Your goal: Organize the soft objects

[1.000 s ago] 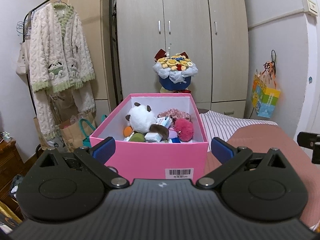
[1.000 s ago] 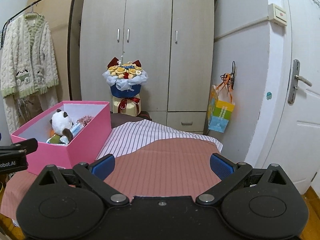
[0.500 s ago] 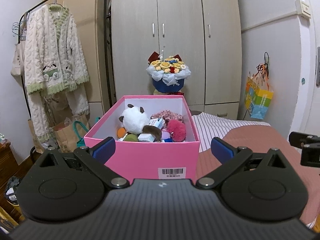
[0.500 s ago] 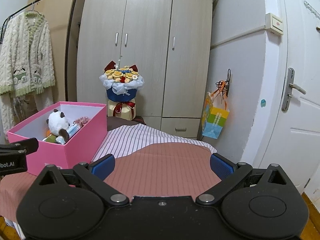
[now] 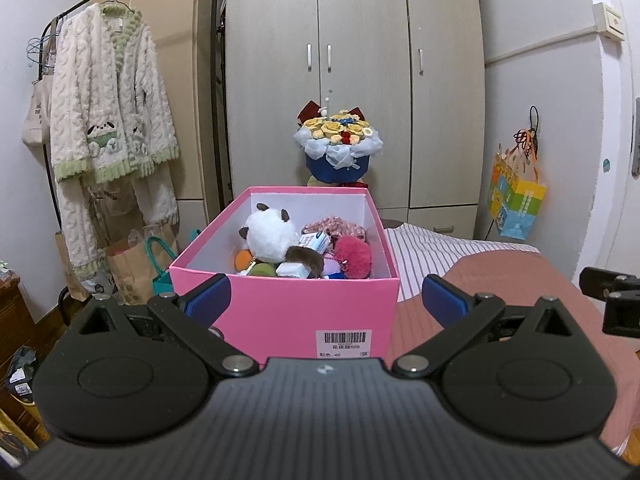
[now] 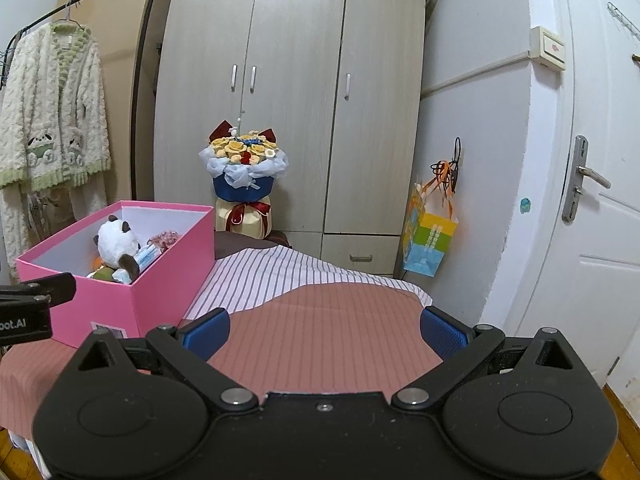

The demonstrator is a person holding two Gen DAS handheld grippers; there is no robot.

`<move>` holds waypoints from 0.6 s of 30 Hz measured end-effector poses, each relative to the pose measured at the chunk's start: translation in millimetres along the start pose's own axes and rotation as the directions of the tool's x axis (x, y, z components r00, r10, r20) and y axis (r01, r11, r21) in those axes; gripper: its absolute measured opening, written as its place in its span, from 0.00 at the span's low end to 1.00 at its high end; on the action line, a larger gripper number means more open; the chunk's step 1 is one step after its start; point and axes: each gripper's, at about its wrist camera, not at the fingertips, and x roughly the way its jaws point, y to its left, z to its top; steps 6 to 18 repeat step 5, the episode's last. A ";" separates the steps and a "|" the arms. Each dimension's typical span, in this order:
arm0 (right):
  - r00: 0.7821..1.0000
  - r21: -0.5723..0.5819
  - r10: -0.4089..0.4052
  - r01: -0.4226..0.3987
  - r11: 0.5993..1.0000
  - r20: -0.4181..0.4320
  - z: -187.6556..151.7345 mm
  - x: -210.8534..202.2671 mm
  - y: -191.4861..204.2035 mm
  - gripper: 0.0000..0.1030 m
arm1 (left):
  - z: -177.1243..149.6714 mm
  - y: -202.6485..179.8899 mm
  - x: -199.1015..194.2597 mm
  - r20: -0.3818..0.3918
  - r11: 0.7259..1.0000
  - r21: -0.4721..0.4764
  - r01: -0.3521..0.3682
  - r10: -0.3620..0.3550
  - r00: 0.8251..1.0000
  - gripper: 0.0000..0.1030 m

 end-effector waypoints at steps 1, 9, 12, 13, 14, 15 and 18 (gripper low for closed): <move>1.000 0.002 0.000 0.000 1.000 -0.001 -0.4 0.0 -0.3 0.99 | -0.2 0.0 0.0 0.000 1.000 0.001 -0.002 0.002 1.000 1.00; 1.000 0.008 0.002 -0.002 1.000 -0.002 -1.2 1.0 -2.3 0.99 | -0.7 -0.8 -1.0 0.002 1.000 0.006 -0.006 0.006 1.000 1.00; 1.000 0.008 0.002 -0.002 1.000 -0.002 -1.2 1.0 -2.3 0.99 | -0.7 -0.8 -1.0 0.002 1.000 0.006 -0.006 0.006 1.000 1.00; 1.000 0.008 0.002 -0.002 1.000 -0.002 -1.2 1.0 -2.3 0.99 | -0.7 -0.8 -1.0 0.002 1.000 0.006 -0.006 0.006 1.000 1.00; 1.000 0.008 0.002 -0.002 1.000 -0.002 -1.2 1.0 -2.3 0.99 | -0.7 -0.8 -1.0 0.002 1.000 0.006 -0.006 0.006 1.000 1.00; 1.000 0.008 0.002 -0.002 1.000 -0.002 -1.2 1.0 -2.3 0.99 | -0.7 -0.8 -1.0 0.002 1.000 0.006 -0.006 0.006 1.000 1.00; 1.000 0.008 0.002 -0.002 1.000 -0.002 -1.2 1.0 -2.3 0.99 | -0.7 -0.8 -1.0 0.002 1.000 0.006 -0.006 0.006 1.000 1.00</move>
